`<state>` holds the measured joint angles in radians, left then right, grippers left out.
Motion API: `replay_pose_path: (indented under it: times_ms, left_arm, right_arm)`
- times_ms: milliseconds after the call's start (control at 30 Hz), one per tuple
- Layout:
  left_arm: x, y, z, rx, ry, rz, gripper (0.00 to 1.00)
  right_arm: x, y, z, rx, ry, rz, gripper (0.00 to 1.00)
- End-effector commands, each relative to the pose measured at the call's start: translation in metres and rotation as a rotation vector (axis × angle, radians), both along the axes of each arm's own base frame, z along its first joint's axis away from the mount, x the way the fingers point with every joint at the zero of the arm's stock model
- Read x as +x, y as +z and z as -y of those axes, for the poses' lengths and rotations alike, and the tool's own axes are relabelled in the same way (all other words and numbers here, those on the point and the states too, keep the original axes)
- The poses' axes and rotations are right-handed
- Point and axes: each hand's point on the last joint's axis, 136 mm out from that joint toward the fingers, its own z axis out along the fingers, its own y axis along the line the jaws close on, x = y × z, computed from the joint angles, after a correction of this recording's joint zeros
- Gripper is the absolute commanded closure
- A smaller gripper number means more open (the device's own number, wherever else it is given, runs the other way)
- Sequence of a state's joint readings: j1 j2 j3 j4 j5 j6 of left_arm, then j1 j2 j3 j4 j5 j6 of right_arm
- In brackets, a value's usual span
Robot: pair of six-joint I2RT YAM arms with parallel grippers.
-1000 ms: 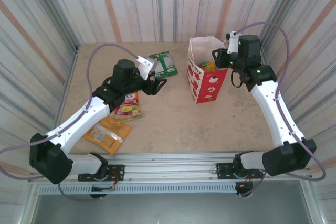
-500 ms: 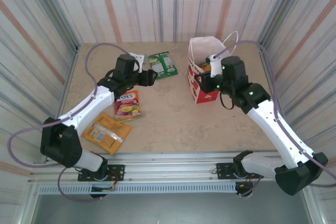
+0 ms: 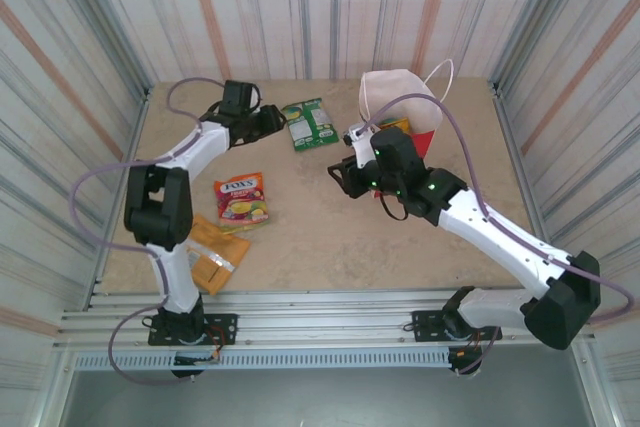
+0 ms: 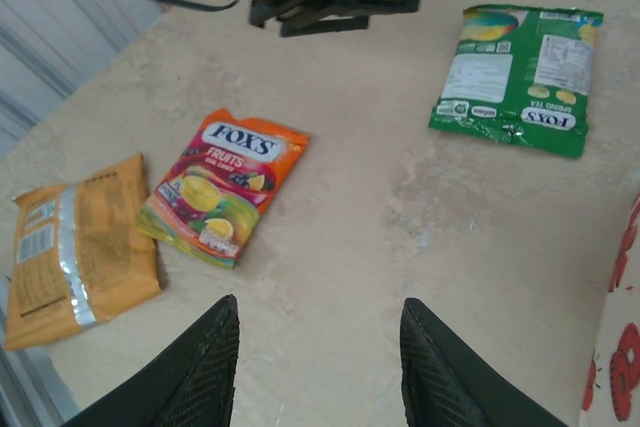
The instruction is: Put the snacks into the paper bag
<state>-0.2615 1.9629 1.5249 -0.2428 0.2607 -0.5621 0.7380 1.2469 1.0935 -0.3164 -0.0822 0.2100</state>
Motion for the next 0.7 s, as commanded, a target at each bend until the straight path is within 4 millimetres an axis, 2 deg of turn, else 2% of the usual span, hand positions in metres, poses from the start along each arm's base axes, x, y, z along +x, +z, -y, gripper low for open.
replay_pose_path:
  times_ms: [0,100,333,667]
  left_arm:
    - [0.015,-0.011,0.004,-0.05,0.017,-0.064,0.39]
    - [0.03,-0.033,0.007,-0.042,0.017,-0.101,0.41]
    - [0.048,-0.065,0.011,-0.04,0.03,-0.152,0.42]
    - [0.06,-0.095,0.019,-0.081,0.038,-0.178,0.47]
  right_arm:
    - [0.003,0.006,-0.01,0.023,0.003,0.001,0.55]
    - [0.002,0.001,-0.012,0.009,0.014,-0.013,0.55]
    - [0.0,-0.003,-0.013,-0.006,0.022,-0.03,0.54]
    - [-0.001,0.003,-0.01,-0.023,0.023,-0.029,0.53]
